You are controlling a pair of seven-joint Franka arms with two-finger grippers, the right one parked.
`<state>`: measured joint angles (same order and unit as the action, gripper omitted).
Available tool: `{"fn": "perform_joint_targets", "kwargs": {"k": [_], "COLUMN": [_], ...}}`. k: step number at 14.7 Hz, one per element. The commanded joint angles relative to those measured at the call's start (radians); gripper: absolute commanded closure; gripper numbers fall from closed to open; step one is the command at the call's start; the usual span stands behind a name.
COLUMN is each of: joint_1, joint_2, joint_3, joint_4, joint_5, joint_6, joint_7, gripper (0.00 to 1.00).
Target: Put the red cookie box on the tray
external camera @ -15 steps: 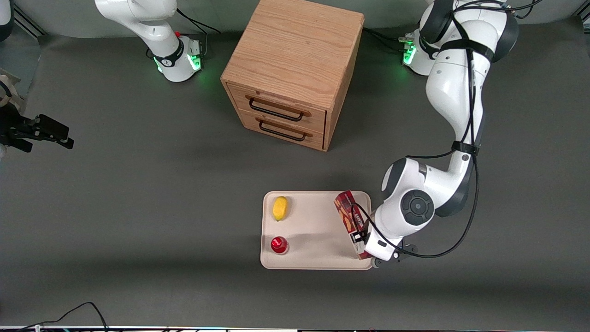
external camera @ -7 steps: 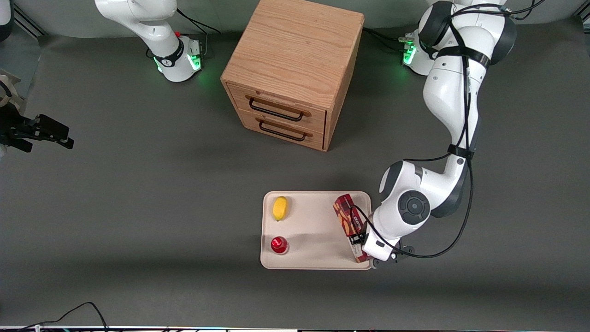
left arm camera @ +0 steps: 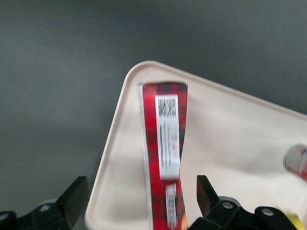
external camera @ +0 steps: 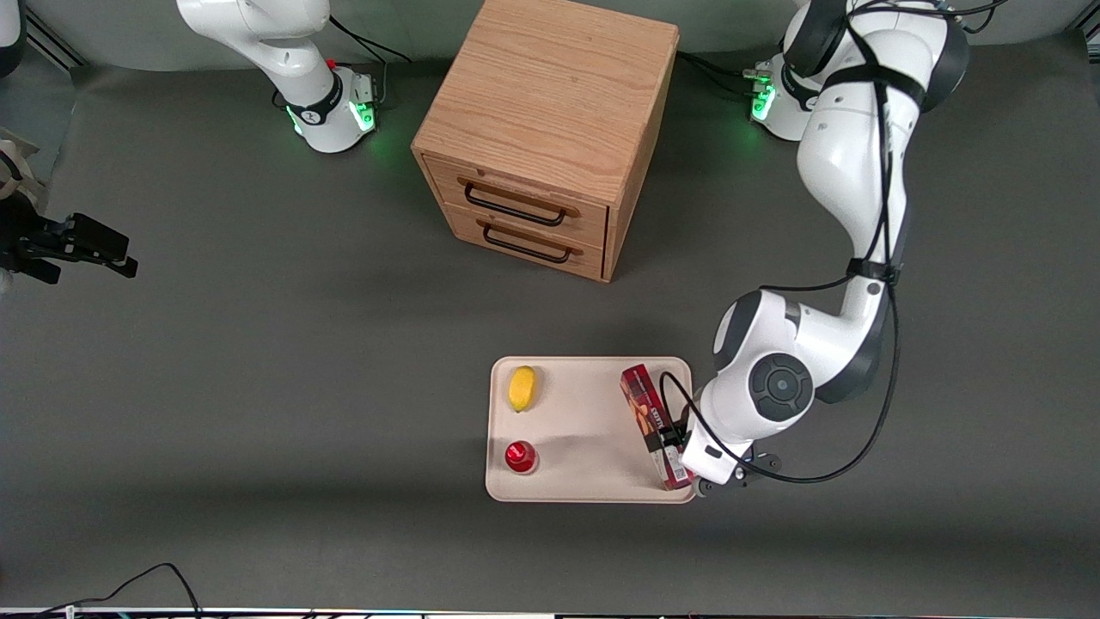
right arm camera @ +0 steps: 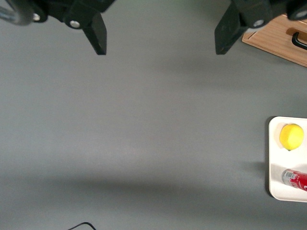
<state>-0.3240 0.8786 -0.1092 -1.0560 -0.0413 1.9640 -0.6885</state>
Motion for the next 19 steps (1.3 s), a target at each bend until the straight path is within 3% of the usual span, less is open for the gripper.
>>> {"fn": "perform_joint_targets", "kwargs": {"k": [1, 4, 6, 9, 14, 19], "joint_1": [0.003, 0.013, 0.034, 0.089, 0.089, 0.086], "joint_2": [-0.047, -0.128, -0.254, -0.427, -0.720, -0.742], "joint_3": [-0.003, -0.001, 0.019, 0.087, 0.313, 0.475], "joint_4": [0.101, 0.188, 0.163, -0.040, -0.467, -0.402], "joint_5": [0.000, -0.006, 0.006, -0.006, -0.008, 0.012], "joint_6": [-0.237, -0.460, -0.537, -0.547, -0.399, -0.473], "joint_7": [0.000, 0.007, 0.126, 0.389, 0.648, 0.800], "gripper": [0.00, 0.00, 0.00, 0.00, 0.00, 0.00]}}
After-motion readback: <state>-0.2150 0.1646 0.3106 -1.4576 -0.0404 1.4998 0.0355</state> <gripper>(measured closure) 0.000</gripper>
